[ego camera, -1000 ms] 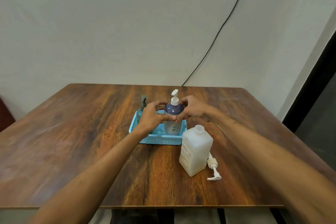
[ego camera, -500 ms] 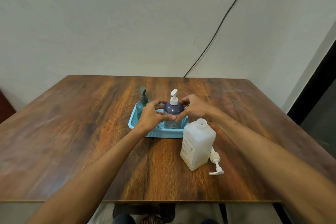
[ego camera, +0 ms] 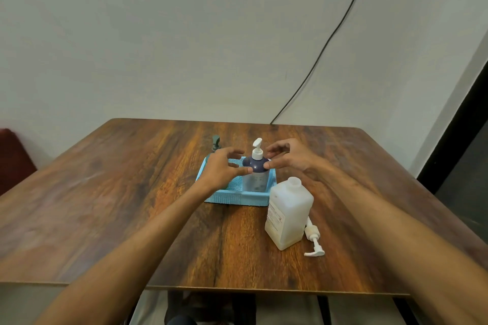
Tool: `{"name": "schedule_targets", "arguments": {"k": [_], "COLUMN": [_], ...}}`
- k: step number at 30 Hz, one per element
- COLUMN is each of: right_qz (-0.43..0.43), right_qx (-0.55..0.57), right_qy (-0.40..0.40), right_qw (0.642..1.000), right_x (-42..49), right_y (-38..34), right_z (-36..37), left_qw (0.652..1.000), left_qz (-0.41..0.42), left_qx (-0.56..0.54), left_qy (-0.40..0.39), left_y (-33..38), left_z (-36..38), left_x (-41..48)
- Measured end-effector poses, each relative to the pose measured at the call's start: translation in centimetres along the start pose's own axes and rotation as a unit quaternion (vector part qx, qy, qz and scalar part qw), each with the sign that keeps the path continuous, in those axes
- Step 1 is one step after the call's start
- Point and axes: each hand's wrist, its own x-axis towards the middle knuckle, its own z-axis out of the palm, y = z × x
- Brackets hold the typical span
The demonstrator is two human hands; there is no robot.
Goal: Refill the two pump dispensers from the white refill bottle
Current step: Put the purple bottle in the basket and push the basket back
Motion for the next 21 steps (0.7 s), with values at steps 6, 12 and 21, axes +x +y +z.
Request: {"name": "schedule_targets", "arguments": {"k": [6, 12, 21], "right_qz": [0.061, 0.129, 0.217], "right_qx": [0.019, -0.032, -0.012], "right_qy": [0.052, 0.038, -0.008], "right_qw": [0.997, 0.990, 0.976], "right_x": [-0.7, 0.1, 2.3], "right_y": [-0.4, -0.1, 2.5], "right_z": [-0.6, -0.4, 1.1], "left_qw": [0.991, 0.973, 0.962], "left_qz": [0.005, -0.146, -0.260], "left_qx": [-0.039, -0.141, 0.011], "left_qy": [0.130, 0.113, -0.078], "left_y": [1.0, -1.1, -6.5], "left_z": [-3.6, -7.7, -9.5], "left_x": [-1.0, 0.4, 2.2]}}
